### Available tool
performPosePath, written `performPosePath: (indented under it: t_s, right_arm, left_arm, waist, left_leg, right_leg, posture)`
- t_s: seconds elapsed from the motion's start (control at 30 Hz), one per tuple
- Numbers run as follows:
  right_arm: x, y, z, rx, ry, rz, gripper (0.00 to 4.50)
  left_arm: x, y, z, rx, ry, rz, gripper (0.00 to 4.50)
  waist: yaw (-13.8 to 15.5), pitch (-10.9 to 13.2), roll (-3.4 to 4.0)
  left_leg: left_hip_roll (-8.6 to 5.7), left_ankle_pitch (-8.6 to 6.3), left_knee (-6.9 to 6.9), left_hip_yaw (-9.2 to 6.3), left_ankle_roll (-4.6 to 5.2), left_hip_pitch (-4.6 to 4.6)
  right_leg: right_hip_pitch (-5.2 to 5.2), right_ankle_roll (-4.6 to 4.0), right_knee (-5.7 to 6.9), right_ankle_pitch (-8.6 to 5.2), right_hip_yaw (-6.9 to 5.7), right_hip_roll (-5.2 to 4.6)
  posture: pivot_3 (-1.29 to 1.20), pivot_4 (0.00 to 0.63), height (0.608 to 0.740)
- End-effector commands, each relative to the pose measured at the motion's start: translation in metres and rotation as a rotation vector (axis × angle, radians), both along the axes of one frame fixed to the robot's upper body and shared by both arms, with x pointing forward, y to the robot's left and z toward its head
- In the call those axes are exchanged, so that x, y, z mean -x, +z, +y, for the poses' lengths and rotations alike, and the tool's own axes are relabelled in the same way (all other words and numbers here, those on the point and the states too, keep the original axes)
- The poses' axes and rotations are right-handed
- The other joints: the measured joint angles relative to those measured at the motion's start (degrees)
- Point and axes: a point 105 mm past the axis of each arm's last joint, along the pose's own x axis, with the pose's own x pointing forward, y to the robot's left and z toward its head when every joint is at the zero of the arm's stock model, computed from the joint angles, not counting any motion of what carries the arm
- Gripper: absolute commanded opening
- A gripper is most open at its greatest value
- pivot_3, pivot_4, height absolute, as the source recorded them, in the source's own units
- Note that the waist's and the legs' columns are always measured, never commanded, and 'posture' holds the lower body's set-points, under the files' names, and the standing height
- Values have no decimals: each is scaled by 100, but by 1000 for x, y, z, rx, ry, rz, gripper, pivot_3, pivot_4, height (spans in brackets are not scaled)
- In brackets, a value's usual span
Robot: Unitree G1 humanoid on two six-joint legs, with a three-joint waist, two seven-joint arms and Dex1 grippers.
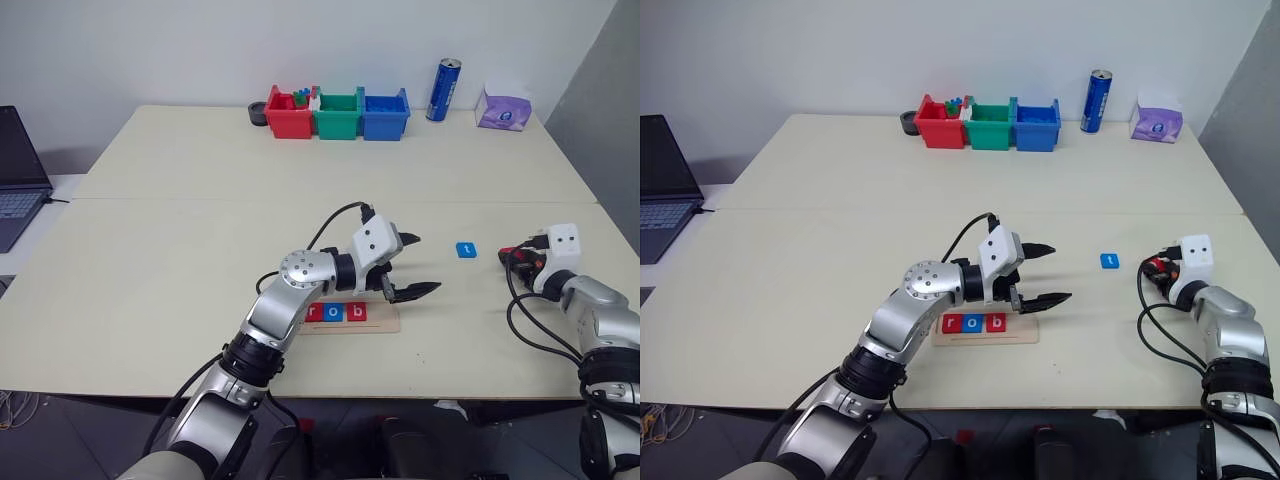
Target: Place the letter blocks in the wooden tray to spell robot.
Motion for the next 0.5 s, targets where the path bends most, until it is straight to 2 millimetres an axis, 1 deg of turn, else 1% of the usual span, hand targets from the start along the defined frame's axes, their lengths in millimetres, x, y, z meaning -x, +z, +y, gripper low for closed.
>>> performPosePath:
  t_s: [0.03, 0.1, 0.13, 0.17, 0.2, 0.23, 0.3, 0.37, 0.47, 0.5]
  right_arm:
    - [8, 8, -1, -65, -52, -14, 1450]
    - [16, 18, 14, -102, -44, -22, 1450]
    - [24, 22, 27, -112, -39, -17, 1450]
    - [30, 25, 35, -115, -38, -9, 1450]
    - [41, 24, 51, -96, -11, 15, 1450]
    - [49, 23, 62, -83, 8, 34, 1450]
    - [69, 16, 94, -78, 61, 87, 1450]
    - [80, 13, 110, -79, 71, 113, 1450]
    - [86, 9, 140, -77, 61, 130, 1450]
    - [87, 8, 145, -77, 57, 131, 1450]
  left_arm:
    - [4, 17, 1, 46, -15, -48, 4500]
    - [8, 17, 7, 45, -24, -58, 4500]
    - [11, 14, 13, 27, -38, -59, 4500]
    - [14, 11, 18, 13, -49, -58, 4500]
    - [19, 6, 26, -16, -68, -57, 4500]
    - [22, 3, 31, -35, -82, -55, 4500]
    - [31, -5, 49, -87, -121, -38, 4500]
    - [36, -9, 59, -112, -142, -23, 4500]
    - [42, -21, 82, -184, -159, 5, 4500]
    - [43, -23, 87, -198, -158, 12, 4500]
  waist:
    - [2, 0, 0]
    - [0, -1, 2]
    - [-1, -1, 3]
    - [-12, -5, 10]
    - [-24, -9, 18]
    - [-33, -12, 22]
    - [-40, -12, 25]
    - [-34, -12, 25]
    - [-29, -12, 24]
    - [-31, -12, 24]
  left_leg:
    - [1, 0, 0, -1, 0, -1]
    - [2, 0, -1, -5, 0, -2]
    - [4, 0, -3, -7, 0, -4]
    - [6, 0, -4, -9, -1, -4]
    - [10, 1, -7, -11, -1, -5]
    - [12, 1, -10, -11, -2, -5]
    - [13, 0, -14, -15, -1, 0]
    - [15, 0, -13, -19, -1, 3]
    - [9, 1, -7, -16, -3, 0]
    - [8, 1, -5, -13, -2, 0]
  right_leg:
    - [0, 0, 0, 0, 0, 0]
    - [0, 0, 0, 0, -2, 0]
    - [0, 0, 0, 0, -2, 1]
    - [-2, 0, 0, -1, -3, 1]
    - [-4, 0, 0, -1, -3, 3]
    - [-6, -2, 2, -2, -2, 6]
    - [-7, -5, 5, -4, -4, 10]
    - [-6, -5, 8, -4, -6, 15]
    - [-5, -1, 4, -4, -7, 12]
    - [-4, 0, 3, -4, -5, 12]
  posture:
    - [0, 150, 740]
    - [0, 150, 740]
    - [0, 150, 740]
    - [0, 150, 740]
    - [0, 150, 740]
    - [0, 150, 740]
    - [0, 150, 740]
    - [0, 150, 740]
    - [0, 150, 740]
    - [0, 150, 740]
